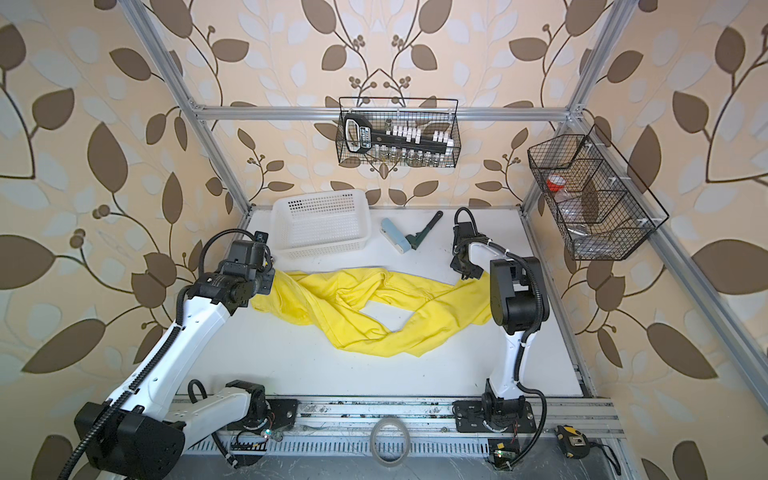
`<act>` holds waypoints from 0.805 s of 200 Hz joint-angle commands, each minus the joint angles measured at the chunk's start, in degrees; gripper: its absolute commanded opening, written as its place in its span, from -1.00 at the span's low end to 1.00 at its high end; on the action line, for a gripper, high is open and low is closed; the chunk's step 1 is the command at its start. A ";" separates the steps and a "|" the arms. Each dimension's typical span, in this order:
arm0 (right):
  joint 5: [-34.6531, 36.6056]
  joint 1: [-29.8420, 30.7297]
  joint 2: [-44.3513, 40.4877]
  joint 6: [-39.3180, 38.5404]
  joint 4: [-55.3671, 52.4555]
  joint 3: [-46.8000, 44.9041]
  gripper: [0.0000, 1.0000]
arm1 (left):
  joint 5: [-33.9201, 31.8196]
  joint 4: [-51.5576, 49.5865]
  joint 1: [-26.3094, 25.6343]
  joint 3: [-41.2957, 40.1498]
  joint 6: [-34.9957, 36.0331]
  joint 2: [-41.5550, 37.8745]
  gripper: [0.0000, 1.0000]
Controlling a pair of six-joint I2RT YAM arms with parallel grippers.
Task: Fold and stack the trousers
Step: Flatten out the trousers at the center of the table.
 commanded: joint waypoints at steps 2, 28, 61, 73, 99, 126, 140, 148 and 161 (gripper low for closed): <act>-0.39 -0.54 0.74 -0.16 -0.45 -1.18 -0.89 | -0.61 -0.03 0.36 2.62 -0.54 -0.23 -1.00; -0.66 -2.06 -4.12 -1.10 -0.84 -0.83 -1.00 | -0.31 -0.66 0.36 4.00 0.04 -0.27 -1.00; -2.52 -5.21 -16.02 -0.99 -1.34 -1.91 -1.00 | -0.74 -2.15 0.36 8.08 0.67 0.62 -1.00; -3.16 -6.77 -21.63 -0.53 -1.61 -3.31 -1.00 | -1.26 -2.80 0.36 9.80 0.95 0.91 -1.00; -8.72 -14.03 -34.21 2.99 -1.30 -8.00 -1.00 | -4.24 -3.39 0.36 13.06 3.16 0.83 -1.00; -15.71 -24.53 -43.64 5.07 -3.03 -8.70 -1.00 | -7.49 -2.89 0.35 16.60 6.21 0.80 -1.00; -18.40 -28.46 -46.75 5.39 -3.64 -6.99 -1.00 | -8.16 -2.47 0.45 18.52 7.17 1.21 -1.00; -19.94 -30.03 -47.51 5.48 -4.12 -4.88 -1.00 | -8.40 -1.97 0.43 19.81 7.77 1.63 -1.00; -20.99 -30.70 -47.38 5.72 -5.33 -1.16 -1.00 | -8.89 -0.70 0.68 21.37 8.78 2.58 -1.00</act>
